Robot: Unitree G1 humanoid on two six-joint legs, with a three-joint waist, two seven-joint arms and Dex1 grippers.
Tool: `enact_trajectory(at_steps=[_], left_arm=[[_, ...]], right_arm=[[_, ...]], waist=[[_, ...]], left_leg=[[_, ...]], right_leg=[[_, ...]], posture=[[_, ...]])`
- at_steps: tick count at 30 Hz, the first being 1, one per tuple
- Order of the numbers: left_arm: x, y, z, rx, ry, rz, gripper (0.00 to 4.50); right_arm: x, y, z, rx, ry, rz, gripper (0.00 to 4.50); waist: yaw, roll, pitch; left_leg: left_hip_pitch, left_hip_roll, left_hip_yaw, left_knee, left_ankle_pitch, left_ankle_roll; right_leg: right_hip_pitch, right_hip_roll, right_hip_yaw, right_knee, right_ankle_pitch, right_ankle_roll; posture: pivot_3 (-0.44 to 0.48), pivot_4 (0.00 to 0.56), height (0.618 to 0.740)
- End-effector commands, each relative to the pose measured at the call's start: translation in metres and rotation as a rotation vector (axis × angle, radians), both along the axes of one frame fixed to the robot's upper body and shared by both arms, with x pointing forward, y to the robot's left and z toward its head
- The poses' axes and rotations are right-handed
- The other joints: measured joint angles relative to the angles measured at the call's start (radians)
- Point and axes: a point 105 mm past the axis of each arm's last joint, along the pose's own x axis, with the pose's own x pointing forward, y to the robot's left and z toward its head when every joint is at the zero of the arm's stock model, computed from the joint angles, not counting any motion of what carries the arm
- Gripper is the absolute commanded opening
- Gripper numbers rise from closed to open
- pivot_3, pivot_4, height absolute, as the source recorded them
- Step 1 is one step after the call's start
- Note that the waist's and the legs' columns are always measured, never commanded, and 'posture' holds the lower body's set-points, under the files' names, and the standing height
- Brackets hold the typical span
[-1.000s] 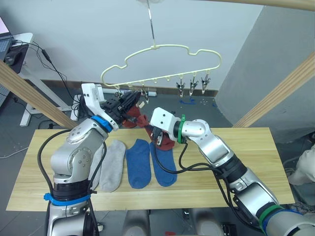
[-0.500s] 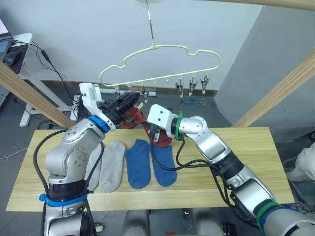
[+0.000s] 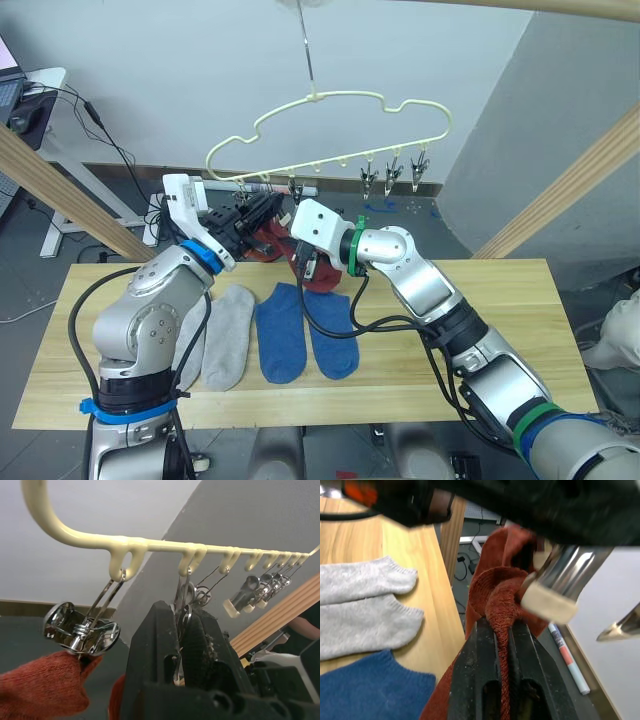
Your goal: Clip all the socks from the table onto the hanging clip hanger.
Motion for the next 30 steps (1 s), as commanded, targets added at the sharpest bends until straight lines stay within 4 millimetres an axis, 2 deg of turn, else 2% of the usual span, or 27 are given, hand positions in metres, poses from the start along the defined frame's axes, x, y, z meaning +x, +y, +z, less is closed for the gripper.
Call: enact_trajectory(at_steps=[1,4,6,12,15,18,23,26,30], left_arm=[[-0.008,-0.007,0.005,0.005,-0.032,-0.027,0.16],[-0.007,-0.006,0.003,0.013,-0.025,-0.019,0.16],[-0.006,-0.004,0.002,0.015,-0.016,-0.016,0.87],[-0.007,-0.002,0.003,0.017,-0.021,-0.009,2.57],[-0.009,-0.001,0.004,0.036,-0.035,-0.004,2.57],[-0.010,0.004,0.003,0.055,-0.050,0.035,2.59],[-0.010,0.013,-0.002,0.103,-0.071,0.111,2.59],[-0.009,0.019,-0.005,0.158,-0.118,0.188,2.59],[-0.013,0.014,-0.007,0.252,-0.235,0.233,2.59]], right_arm=[[-0.003,0.004,0.023,0.064,-0.062,0.018,0.00],[-0.003,0.004,0.025,0.069,-0.066,0.015,0.00],[-0.002,0.004,0.025,0.071,-0.066,0.012,0.00],[0.001,0.003,0.026,0.094,-0.056,-0.010,0.00],[-0.002,0.005,0.027,0.141,-0.005,0.001,0.00],[-0.003,0.004,0.024,0.141,0.024,0.007,0.77],[-0.009,0.004,0.013,0.084,0.035,0.032,2.36],[-0.010,-0.004,0.010,0.065,0.017,0.026,2.36],[-0.014,-0.027,0.009,0.043,-0.002,0.015,2.36]], waist=[[0.000,0.000,0.000],[0.000,0.000,0.000],[0.000,0.000,0.000],[-0.002,0.000,0.000],[-0.003,0.000,0.000],[-0.003,0.000,0.000],[-0.003,0.000,0.000],[-0.003,0.000,0.000],[0.004,0.000,0.000]], left_leg=[[0.000,0.000,0.000,0.000,0.000,0.000],[0.000,0.000,0.000,0.000,0.000,0.000],[0.000,0.000,0.000,0.000,0.000,0.000],[0.000,0.000,0.000,0.000,0.000,0.000],[0.000,0.000,0.000,0.000,0.000,0.000],[0.000,0.000,0.000,0.000,0.000,0.000],[0.000,0.000,0.000,0.000,-0.001,0.001],[0.000,0.000,0.000,0.000,-0.001,0.001],[0.000,0.000,0.000,0.000,-0.001,0.001]], right_leg=[[0.000,0.000,0.000,0.000,0.000,0.000],[0.000,0.000,0.000,0.000,0.000,0.000],[0.000,0.000,0.000,0.000,0.000,0.000],[0.000,0.000,0.000,0.000,0.000,0.000],[0.000,0.000,0.000,0.000,0.000,0.000],[0.000,-0.001,0.000,0.001,0.000,0.000],[0.000,-0.001,0.000,0.001,0.000,0.000],[0.000,-0.001,0.000,0.001,0.000,0.000],[0.000,-0.001,0.000,0.000,0.000,0.000]], posture=[[0.000,0.292,0.735],[0.000,0.292,0.735],[-0.002,0.297,0.735],[0.000,0.297,0.735],[0.000,0.297,0.735],[0.005,0.296,0.735],[0.005,0.296,0.735],[0.004,0.299,0.735],[0.001,0.305,0.735]])
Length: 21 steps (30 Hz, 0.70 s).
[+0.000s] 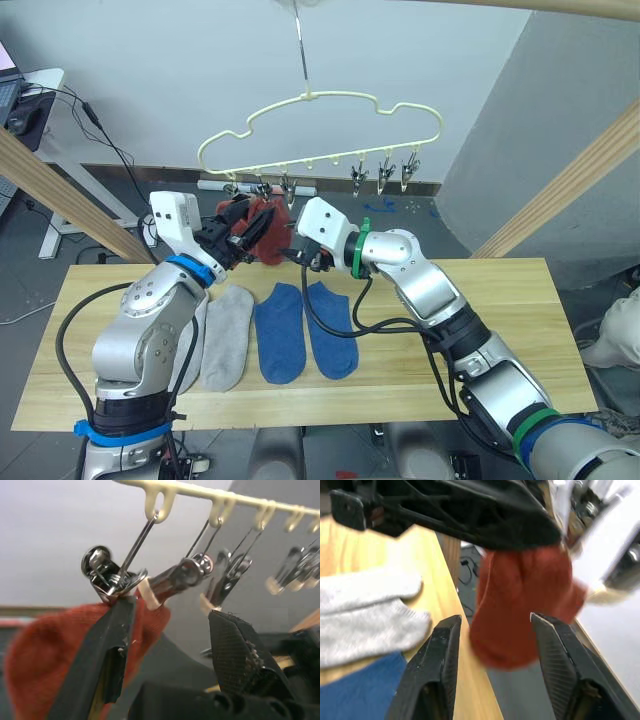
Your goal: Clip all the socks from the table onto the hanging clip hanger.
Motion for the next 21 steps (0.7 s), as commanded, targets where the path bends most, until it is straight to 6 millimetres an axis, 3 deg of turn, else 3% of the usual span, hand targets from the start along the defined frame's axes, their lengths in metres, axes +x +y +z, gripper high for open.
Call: enact_trajectory(at_steps=[1,11,21], left_arm=[[-0.008,-0.009,0.013,0.086,-0.151,0.014,2.59],[-0.006,-0.039,0.002,0.123,-0.266,0.010,2.59],[0.010,-0.053,-0.004,0.091,-0.300,0.030,2.59]], right_arm=[[-0.013,-0.012,0.016,0.019,-0.061,0.035,2.36],[-0.033,-0.068,0.037,0.063,-0.050,0.027,2.36],[-0.035,-0.093,0.048,0.099,-0.021,-0.036,2.36]], waist=[[0.006,0.000,0.000],[0.011,0.000,0.000],[0.006,0.000,0.000]], left_leg=[[0.000,0.000,0.000,0.000,0.000,0.000],[0.000,0.000,0.001,0.001,0.000,0.001],[0.000,-0.001,0.001,0.001,0.000,0.001]], right_leg=[[0.000,0.000,0.000,0.000,0.000,0.000],[0.000,0.001,0.001,0.000,0.000,0.000],[0.001,0.001,0.001,0.000,0.000,0.000]], posture=[[0.000,0.306,0.735],[-0.025,0.319,0.735],[-0.059,0.324,0.735]])
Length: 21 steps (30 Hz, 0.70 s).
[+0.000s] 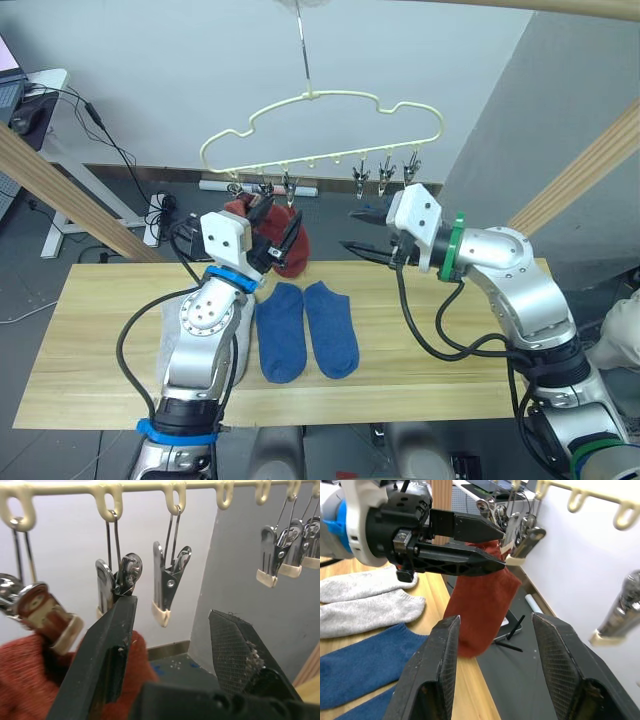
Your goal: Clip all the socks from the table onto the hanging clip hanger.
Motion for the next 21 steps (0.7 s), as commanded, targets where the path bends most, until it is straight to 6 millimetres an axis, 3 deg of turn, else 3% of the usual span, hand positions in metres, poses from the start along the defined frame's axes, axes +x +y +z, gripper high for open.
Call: enact_trajectory(at_steps=[1,13,21], left_arm=[[-0.001,-0.008,0.008,-0.013,-0.052,-0.010,2.59],[0.009,0.004,0.030,-0.084,-0.131,0.084,2.59],[0.012,-0.001,0.039,-0.121,-0.124,0.074,2.59]], right_arm=[[-0.006,-0.002,0.015,0.027,-0.045,0.005,2.36],[-0.010,-0.005,0.022,0.052,-0.048,0.033,2.36],[-0.008,-0.006,0.024,0.056,-0.053,0.037,2.36]], waist=[[-0.003,0.000,0.000],[-0.016,0.000,0.000],[-0.019,0.000,0.000]], left_leg=[[0.000,0.000,0.000,0.000,0.000,0.000],[0.000,0.000,0.000,0.000,0.000,0.000],[0.000,0.000,0.000,0.000,0.000,0.000]], right_leg=[[0.000,0.000,0.000,0.000,0.000,0.000],[0.000,0.000,0.000,0.000,0.000,0.000],[0.000,0.000,0.000,0.000,0.000,0.000]], posture=[[-0.062,0.325,0.735],[-0.069,0.323,0.735],[-0.067,0.321,0.735]])
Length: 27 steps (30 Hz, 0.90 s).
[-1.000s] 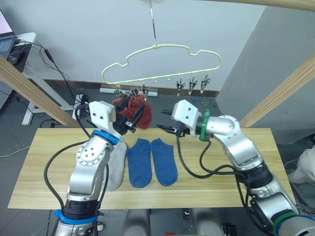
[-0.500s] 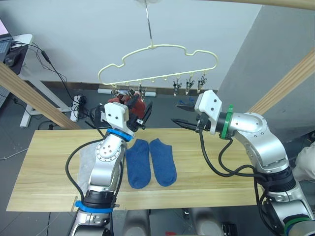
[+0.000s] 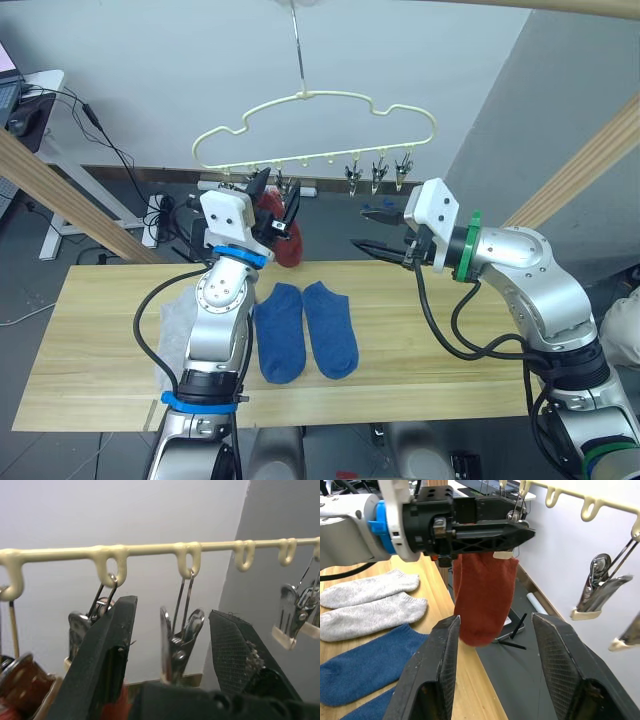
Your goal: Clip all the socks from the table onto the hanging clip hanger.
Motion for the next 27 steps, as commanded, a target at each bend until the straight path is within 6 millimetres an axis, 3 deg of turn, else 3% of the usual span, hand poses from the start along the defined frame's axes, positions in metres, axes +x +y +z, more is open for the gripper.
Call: enact_trajectory(at_steps=[1,6,10,14,17,20,24,27], left_arm=[[-0.004,-0.001,0.013,-0.025,-0.042,0.001,2.59],[-0.003,-0.002,0.013,-0.036,-0.032,-0.013,2.59],[-0.002,-0.006,0.013,-0.042,-0.026,-0.037,1.71],[-0.003,-0.008,0.013,-0.044,-0.018,-0.053,0.47],[-0.003,-0.006,0.013,-0.038,-0.018,-0.050,0.23],[-0.003,-0.003,0.014,-0.025,-0.019,-0.049,0.23],[-0.003,0.000,0.016,-0.001,-0.008,-0.086,0.23],[-0.003,0.003,0.017,0.017,0.020,-0.144,0.23]], right_arm=[[-0.005,0.000,0.017,0.024,-0.064,0.023,2.36],[-0.004,-0.001,0.017,0.026,-0.063,0.020,2.36],[-0.003,-0.002,0.017,0.029,-0.063,0.016,2.42],[-0.004,-0.001,0.016,0.031,-0.057,0.018,2.42],[-0.006,0.001,0.010,0.031,-0.036,0.016,2.42],[-0.007,0.005,0.002,0.030,-0.006,0.002,3.02],[-0.003,0.013,-0.027,-0.011,0.042,-0.065,4.44],[0.001,0.025,-0.056,-0.036,0.099,-0.148,4.50]], waist=[[-0.001,0.000,0.000],[-0.001,0.000,0.000],[-0.001,0.000,0.000],[-0.001,0.000,0.000],[-0.001,0.000,0.000],[-0.001,0.000,0.000],[-0.002,0.000,0.000],[-0.002,0.000,0.000]], left_leg=[[0.000,0.000,0.000,0.000,0.000,0.000],[0.000,0.000,0.000,0.000,0.000,0.000],[0.000,0.000,0.000,0.000,0.000,0.000],[0.000,0.000,0.000,0.000,0.000,0.000],[0.000,0.000,0.000,0.000,0.000,0.000],[0.000,0.000,0.000,0.000,0.000,0.000],[0.000,0.000,0.000,0.000,0.000,0.000],[0.000,0.001,0.000,0.000,0.000,0.000]], right_leg=[[0.000,0.000,0.000,0.000,0.000,0.000],[0.000,0.000,0.000,0.000,0.000,0.000],[0.000,0.000,0.000,0.000,0.000,0.000],[0.000,0.000,0.000,0.000,0.000,0.000],[0.000,0.000,0.000,0.000,0.000,0.000],[0.000,0.000,0.000,0.000,0.000,0.000],[0.000,0.000,0.000,0.000,0.000,0.000],[0.000,0.000,0.000,0.000,0.000,0.000]], posture=[[-0.067,0.321,0.735],[-0.072,0.319,0.735],[-0.072,0.319,0.735],[-0.074,0.317,0.735],[-0.074,0.316,0.735],[-0.073,0.316,0.735],[-0.071,0.316,0.735],[-0.069,0.319,0.735]])
